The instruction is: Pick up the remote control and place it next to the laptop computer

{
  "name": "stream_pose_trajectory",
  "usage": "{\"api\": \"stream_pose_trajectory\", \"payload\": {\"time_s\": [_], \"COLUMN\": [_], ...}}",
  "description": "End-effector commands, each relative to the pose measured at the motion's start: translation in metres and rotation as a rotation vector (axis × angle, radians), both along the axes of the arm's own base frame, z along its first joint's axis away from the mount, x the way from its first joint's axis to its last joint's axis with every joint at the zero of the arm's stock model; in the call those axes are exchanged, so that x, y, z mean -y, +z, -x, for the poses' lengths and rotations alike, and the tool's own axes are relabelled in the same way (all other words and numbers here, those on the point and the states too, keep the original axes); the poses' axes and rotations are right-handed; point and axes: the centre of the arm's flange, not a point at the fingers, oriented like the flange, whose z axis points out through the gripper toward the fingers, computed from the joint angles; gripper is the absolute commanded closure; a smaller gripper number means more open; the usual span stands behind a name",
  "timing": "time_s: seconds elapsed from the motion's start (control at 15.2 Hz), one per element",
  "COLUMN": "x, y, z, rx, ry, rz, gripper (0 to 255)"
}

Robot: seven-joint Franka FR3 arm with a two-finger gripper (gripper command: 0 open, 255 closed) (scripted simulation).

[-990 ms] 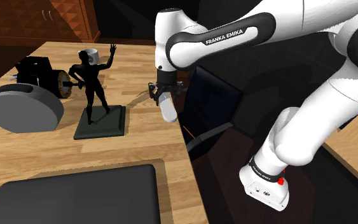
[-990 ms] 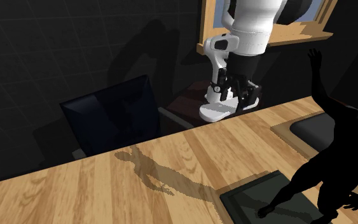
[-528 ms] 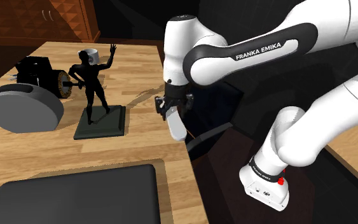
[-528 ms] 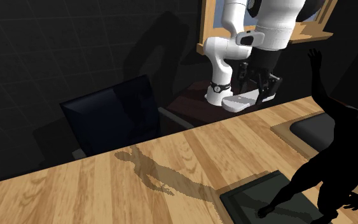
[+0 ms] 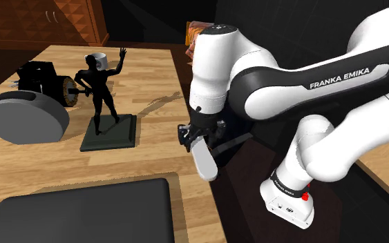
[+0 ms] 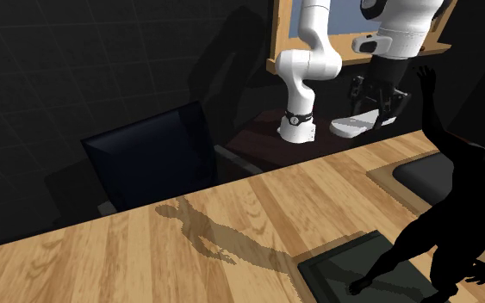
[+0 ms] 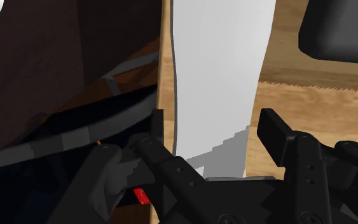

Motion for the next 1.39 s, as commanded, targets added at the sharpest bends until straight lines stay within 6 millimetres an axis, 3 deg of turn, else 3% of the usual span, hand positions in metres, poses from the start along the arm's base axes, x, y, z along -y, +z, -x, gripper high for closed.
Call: {"api": "stream_pose_trajectory", "payload": {"time_s": [0.0,0.46,1.32], "x": [-0.012,-0.058,-0.058], "y": [-0.001,-0.001,-0.069], "z": [0.024,0.107,0.107], "rx": [0.000,0.000,0.000], "ry": [-0.001,-0.001,-0.001], "rz": [0.000,0.000,0.000], "gripper": [255,255,255]}}
